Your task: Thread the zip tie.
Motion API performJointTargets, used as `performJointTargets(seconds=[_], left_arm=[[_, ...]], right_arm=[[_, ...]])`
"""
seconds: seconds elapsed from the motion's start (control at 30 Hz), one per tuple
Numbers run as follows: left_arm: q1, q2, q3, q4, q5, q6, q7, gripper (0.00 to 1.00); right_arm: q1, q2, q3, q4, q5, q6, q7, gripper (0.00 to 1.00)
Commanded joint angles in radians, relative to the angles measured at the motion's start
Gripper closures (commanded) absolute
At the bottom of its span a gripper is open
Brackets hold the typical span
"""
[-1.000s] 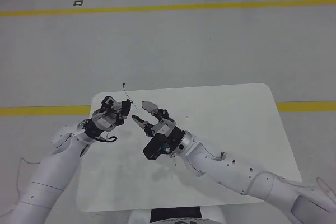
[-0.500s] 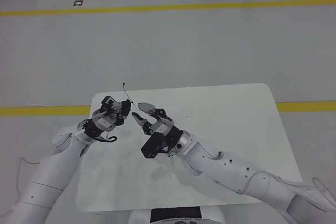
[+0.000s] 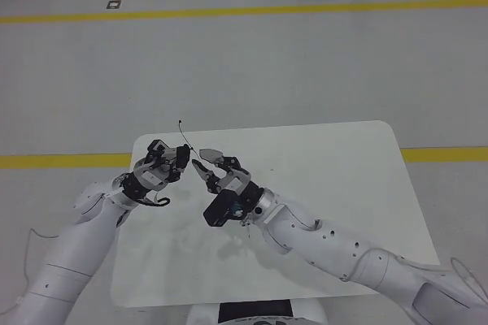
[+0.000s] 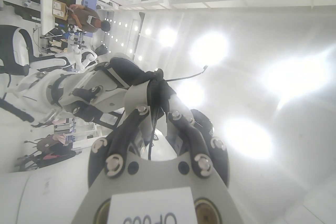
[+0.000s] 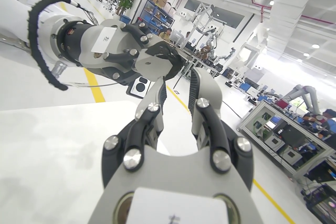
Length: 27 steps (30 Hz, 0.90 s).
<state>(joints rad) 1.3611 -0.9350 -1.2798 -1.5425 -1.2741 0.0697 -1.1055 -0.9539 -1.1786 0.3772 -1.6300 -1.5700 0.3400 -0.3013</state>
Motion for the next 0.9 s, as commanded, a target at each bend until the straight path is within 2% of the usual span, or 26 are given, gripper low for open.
performJointTargets(seconds=[0.0, 0.87], left_arm=[[0.0, 0.0, 0.0, 0.0, 0.0, 0.0, 0.0, 1.0], [0.0, 0.0, 0.0, 0.0, 0.0, 0.0, 0.0, 1.0]], right_arm=[[0.0, -0.003, 0.001, 0.003, 0.0, 0.0, 0.002, 0.8], [-0.008, -0.026, 0.026, 0.028, 0.0, 0.0, -0.006, 0.95]])
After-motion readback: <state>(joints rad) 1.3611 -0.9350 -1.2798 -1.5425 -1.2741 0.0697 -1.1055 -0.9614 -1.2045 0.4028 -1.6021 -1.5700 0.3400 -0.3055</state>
